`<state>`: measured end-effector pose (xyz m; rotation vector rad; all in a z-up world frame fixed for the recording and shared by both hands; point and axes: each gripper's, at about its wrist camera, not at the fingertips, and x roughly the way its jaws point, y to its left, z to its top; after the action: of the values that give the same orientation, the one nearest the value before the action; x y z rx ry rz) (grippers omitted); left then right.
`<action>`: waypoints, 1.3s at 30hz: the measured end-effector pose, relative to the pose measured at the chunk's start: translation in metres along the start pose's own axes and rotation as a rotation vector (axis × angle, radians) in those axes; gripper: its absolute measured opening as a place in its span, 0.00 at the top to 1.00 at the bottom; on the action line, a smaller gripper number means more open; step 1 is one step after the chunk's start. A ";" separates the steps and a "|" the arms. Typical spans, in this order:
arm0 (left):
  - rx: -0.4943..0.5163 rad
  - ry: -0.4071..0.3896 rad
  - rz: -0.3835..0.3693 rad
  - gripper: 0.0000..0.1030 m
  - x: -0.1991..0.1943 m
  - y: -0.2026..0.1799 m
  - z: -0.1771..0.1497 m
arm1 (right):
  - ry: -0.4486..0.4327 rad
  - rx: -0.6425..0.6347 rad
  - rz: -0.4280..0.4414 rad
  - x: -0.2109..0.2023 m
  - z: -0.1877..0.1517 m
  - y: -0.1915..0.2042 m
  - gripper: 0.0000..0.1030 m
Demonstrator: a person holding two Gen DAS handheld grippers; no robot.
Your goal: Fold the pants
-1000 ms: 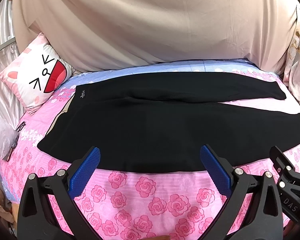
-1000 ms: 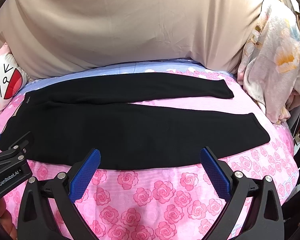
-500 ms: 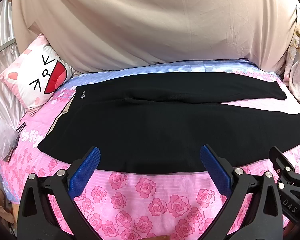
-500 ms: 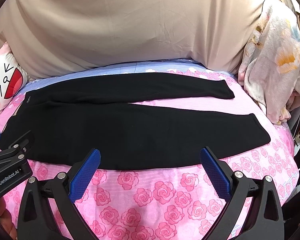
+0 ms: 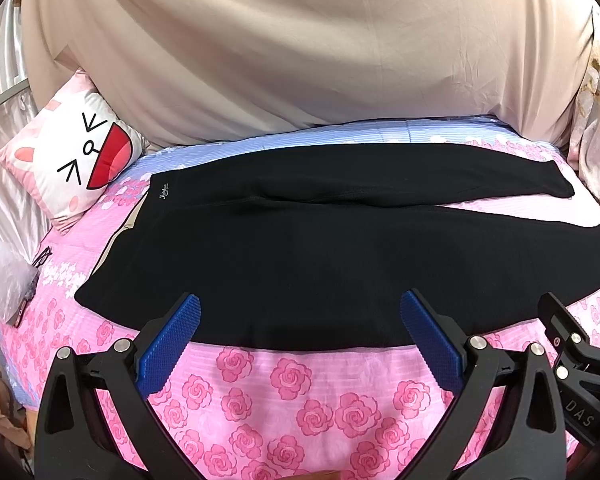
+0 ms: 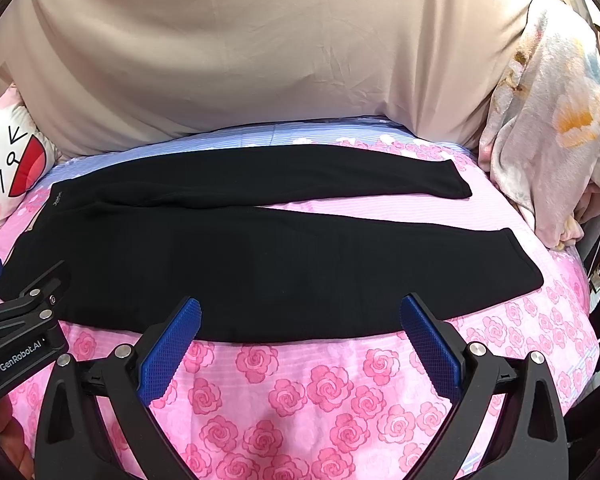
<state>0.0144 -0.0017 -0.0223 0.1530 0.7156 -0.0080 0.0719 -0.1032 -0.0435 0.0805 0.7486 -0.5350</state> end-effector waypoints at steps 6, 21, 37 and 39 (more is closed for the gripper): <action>0.004 0.010 0.001 0.05 0.005 -0.001 0.004 | 0.008 0.002 0.003 0.003 0.002 0.000 0.05; 0.044 0.047 0.000 0.05 0.046 -0.006 0.028 | -0.018 0.035 0.069 0.051 0.045 -0.076 0.05; -0.083 0.056 0.052 0.05 0.138 0.051 0.101 | 0.142 0.138 -0.015 0.288 0.186 -0.316 0.10; -0.106 0.078 0.070 0.05 0.152 0.069 0.108 | 0.177 0.161 0.007 0.306 0.188 -0.325 0.19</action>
<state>0.2036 0.0577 -0.0315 0.0771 0.7861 0.1033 0.2162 -0.5645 -0.0705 0.2825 0.8765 -0.5857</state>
